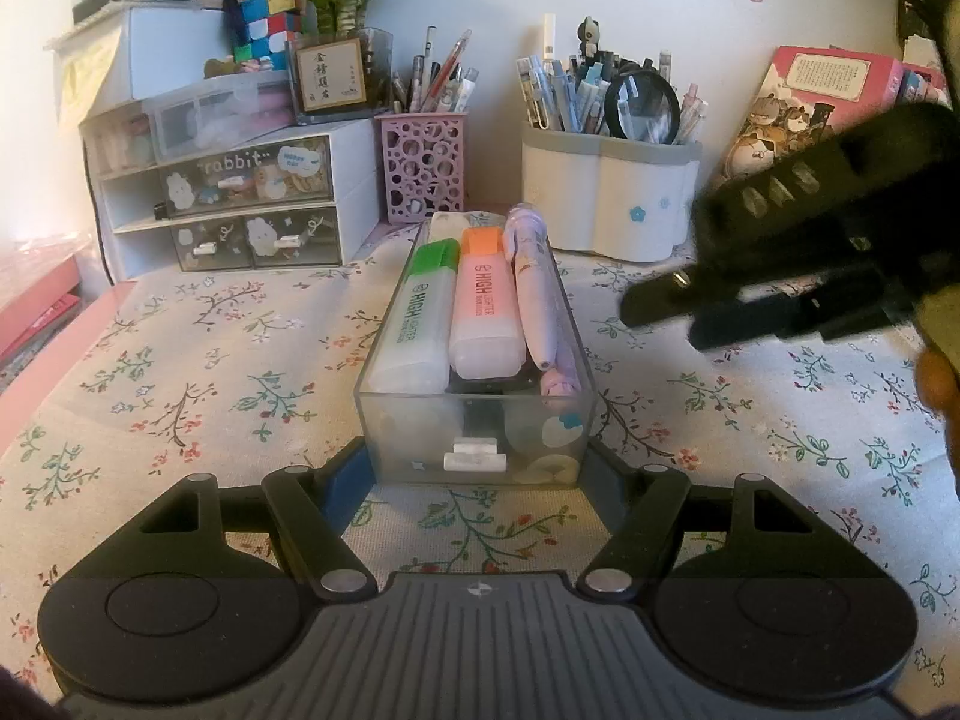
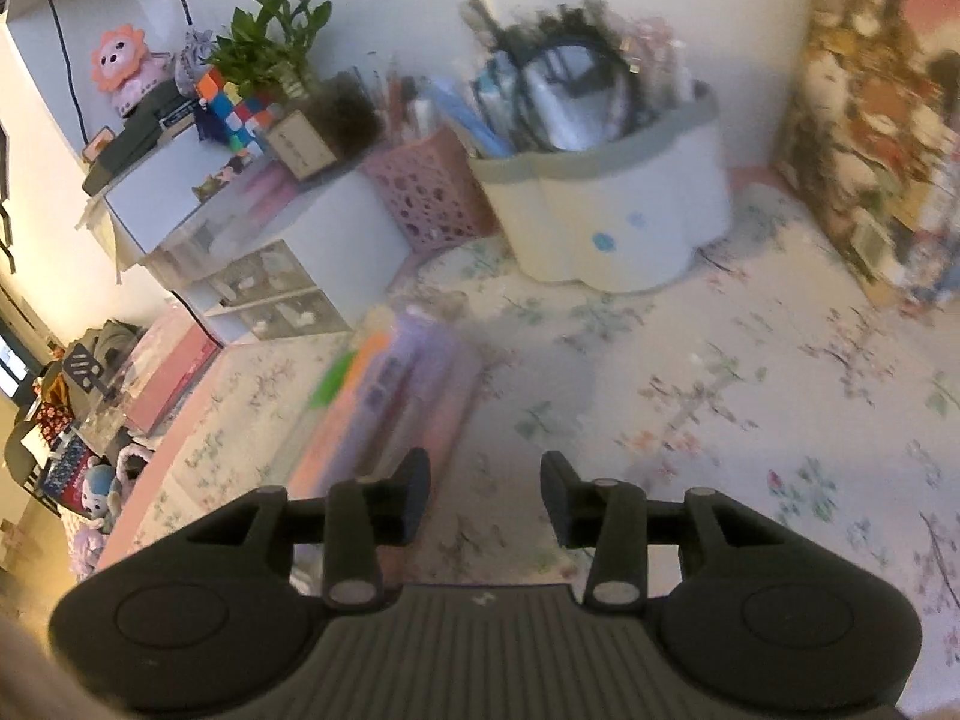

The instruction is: Organize stationery

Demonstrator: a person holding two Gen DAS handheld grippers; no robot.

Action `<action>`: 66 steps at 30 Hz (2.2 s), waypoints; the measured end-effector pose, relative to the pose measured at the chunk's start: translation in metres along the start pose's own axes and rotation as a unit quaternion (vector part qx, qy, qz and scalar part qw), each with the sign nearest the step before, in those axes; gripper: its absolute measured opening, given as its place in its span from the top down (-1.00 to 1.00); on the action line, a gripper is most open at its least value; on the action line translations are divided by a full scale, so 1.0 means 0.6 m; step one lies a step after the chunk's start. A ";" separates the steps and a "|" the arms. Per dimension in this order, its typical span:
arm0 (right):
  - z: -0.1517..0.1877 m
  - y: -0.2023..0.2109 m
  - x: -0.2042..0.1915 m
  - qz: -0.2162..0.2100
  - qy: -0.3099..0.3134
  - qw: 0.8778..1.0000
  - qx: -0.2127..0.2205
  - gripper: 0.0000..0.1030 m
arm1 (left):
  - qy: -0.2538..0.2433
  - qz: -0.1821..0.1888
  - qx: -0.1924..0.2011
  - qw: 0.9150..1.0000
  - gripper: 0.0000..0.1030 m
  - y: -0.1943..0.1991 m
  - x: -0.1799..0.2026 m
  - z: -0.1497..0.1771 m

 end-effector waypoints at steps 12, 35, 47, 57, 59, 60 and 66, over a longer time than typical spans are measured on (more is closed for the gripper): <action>0.048 0.007 0.000 0.031 0.080 0.996 0.013 -0.04 | 0.004 0.000 -0.001 1.000 -0.39 0.002 0.000 0.001; 0.073 0.005 -0.007 0.062 0.121 0.990 0.047 -0.23 | 0.013 0.003 -0.002 1.000 -0.41 0.000 -0.002 0.001; 0.075 0.015 -0.005 0.055 0.098 0.992 0.050 -0.26 | 0.011 0.016 -0.015 1.000 -0.82 0.030 -0.019 -0.006; 0.072 0.110 -0.053 0.011 0.019 0.998 0.063 -0.28 | 0.011 -0.021 -0.030 0.999 -0.90 0.100 -0.056 -0.027; 0.075 0.128 -0.065 0.009 0.005 0.998 0.068 -0.33 | 0.007 -0.037 -0.038 0.999 -0.90 0.111 -0.060 -0.030; 0.079 0.135 -0.071 0.009 -0.002 0.998 0.067 -0.33 | 0.008 -0.047 -0.042 0.998 -0.90 0.117 -0.063 -0.031; 0.091 0.172 -0.102 0.005 -0.001 0.998 0.070 -0.34 | 0.024 -0.053 -0.049 0.997 -0.90 0.160 -0.069 -0.045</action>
Point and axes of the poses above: each gripper's, at about its wrist camera, not at the fingertips, and y roughly against the way its jaws point, x to its right, z to its underside, the point moved 7 cm from there along -y, roughly the way its jaws point, and after that the axes turned 11 degrees about -z, right-handed, at the moved point
